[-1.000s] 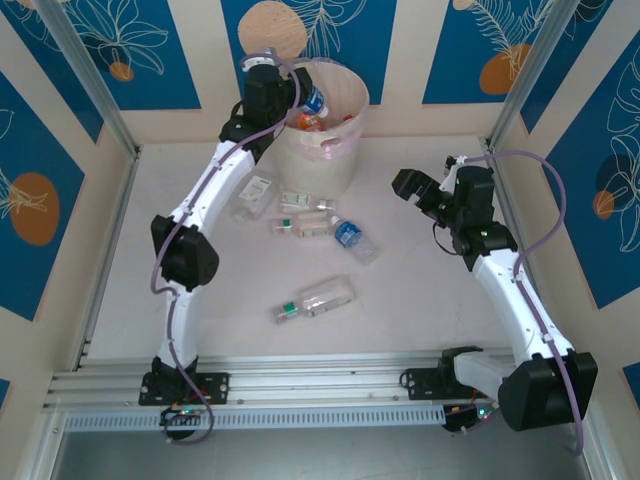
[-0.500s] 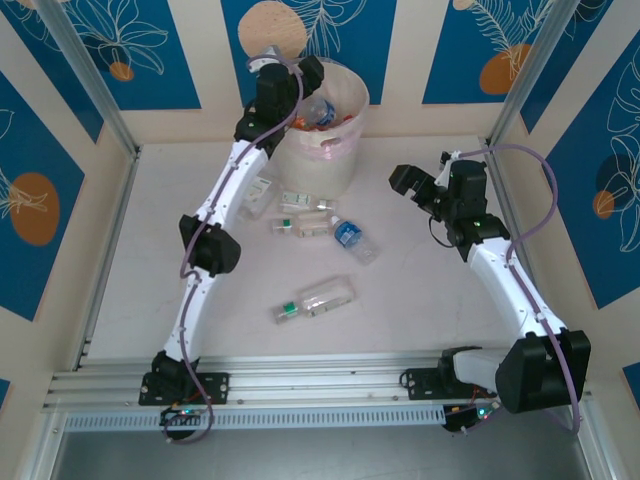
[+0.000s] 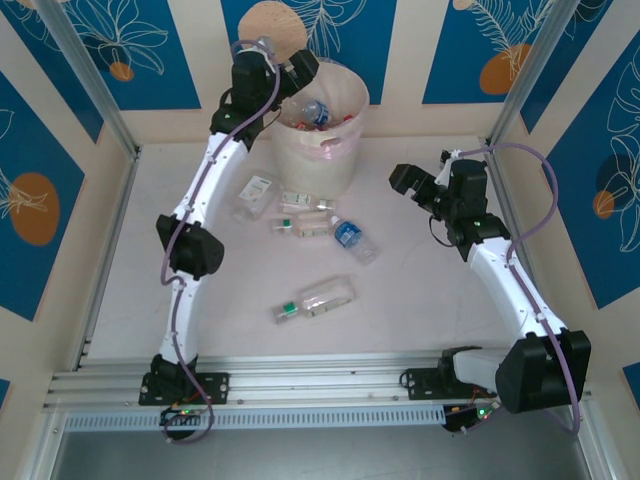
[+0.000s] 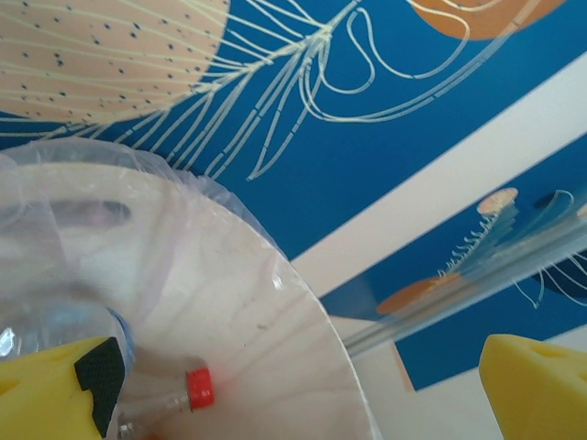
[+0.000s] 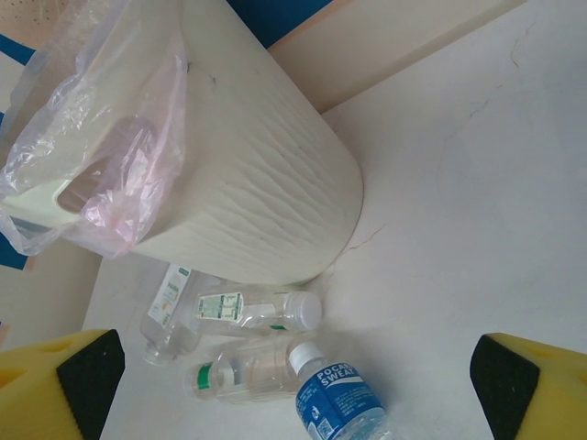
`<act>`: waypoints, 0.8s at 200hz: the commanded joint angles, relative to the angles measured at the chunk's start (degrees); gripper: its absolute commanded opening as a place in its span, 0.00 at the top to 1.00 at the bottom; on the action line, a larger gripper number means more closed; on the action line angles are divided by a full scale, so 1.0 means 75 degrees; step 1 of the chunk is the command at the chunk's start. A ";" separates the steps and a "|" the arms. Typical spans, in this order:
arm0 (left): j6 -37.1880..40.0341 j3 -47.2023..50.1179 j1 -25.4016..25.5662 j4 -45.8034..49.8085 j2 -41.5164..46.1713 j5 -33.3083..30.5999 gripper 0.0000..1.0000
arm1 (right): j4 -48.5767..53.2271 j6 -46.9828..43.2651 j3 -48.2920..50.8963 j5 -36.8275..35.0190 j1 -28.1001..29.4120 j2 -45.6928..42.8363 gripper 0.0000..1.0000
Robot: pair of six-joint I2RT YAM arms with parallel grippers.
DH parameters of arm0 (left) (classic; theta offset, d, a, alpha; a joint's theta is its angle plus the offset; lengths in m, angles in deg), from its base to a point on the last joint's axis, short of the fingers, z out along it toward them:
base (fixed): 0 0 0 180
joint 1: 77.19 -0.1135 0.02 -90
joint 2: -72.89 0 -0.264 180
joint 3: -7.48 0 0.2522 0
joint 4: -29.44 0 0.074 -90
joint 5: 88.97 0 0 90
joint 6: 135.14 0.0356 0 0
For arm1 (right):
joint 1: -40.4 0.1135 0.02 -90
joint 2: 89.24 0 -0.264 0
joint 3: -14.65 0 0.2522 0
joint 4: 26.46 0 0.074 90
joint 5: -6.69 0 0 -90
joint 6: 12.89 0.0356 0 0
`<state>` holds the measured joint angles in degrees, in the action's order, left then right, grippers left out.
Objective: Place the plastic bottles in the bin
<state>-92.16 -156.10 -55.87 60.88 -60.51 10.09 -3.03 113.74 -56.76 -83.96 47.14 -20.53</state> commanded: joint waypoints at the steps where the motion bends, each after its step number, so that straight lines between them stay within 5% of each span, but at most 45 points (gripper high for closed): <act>1: 0.0212 0.0376 -0.0019 0.0081 0.0502 0.0564 0.00 | -0.0035 -0.0314 0.0044 -0.0022 0.0038 0.0067 0.01; 39: 0.0634 0.0829 0.0040 0.0332 0.1168 0.0975 0.00 | -0.0145 -0.0549 0.0245 0.0071 0.0047 0.0428 0.00; 79: 0.0544 0.1702 0.0131 0.0742 0.1740 0.1078 0.00 | 0.0354 -0.2304 0.0045 0.0685 0.0193 0.1349 0.00; 160: 0.0767 0.2098 0.0459 0.1078 0.1933 0.0879 0.00 | 0.2370 -0.4834 -0.1488 0.1158 0.1530 0.3978 0.00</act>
<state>-88.08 -142.35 -53.01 68.63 -49.01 16.28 8.49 84.86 -65.13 -76.75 55.80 6.46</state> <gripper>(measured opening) 0.999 0.996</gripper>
